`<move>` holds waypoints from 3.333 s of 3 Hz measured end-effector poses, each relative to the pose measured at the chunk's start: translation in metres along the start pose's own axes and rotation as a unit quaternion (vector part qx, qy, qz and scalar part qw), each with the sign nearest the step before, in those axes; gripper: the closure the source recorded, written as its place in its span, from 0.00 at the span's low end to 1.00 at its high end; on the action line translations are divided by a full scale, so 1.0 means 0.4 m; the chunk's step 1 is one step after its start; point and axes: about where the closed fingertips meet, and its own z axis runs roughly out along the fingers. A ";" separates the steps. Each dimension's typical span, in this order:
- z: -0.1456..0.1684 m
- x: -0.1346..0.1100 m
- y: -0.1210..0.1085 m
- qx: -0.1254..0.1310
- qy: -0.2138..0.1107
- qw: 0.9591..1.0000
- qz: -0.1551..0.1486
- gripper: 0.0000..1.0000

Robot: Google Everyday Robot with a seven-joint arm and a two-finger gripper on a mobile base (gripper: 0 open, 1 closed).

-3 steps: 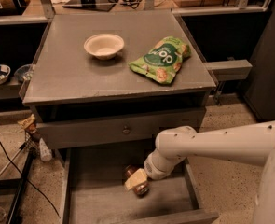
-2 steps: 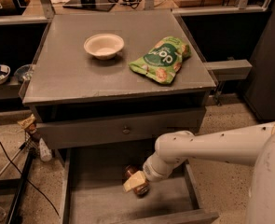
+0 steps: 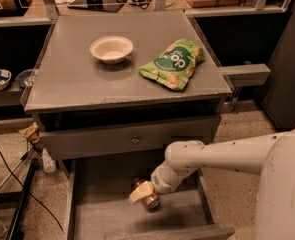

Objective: Pick coke can from middle drawer and place on counter

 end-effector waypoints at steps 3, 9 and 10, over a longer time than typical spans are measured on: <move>0.154 -0.103 0.002 0.001 -0.033 0.999 -0.002 0.00; 0.178 -0.092 -0.021 0.006 -0.021 1.000 0.000 1.00; 0.178 -0.092 -0.021 0.006 -0.021 1.000 0.000 1.00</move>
Offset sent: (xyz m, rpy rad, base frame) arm 0.0213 0.0214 -0.0257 0.0409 -0.0709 -0.0628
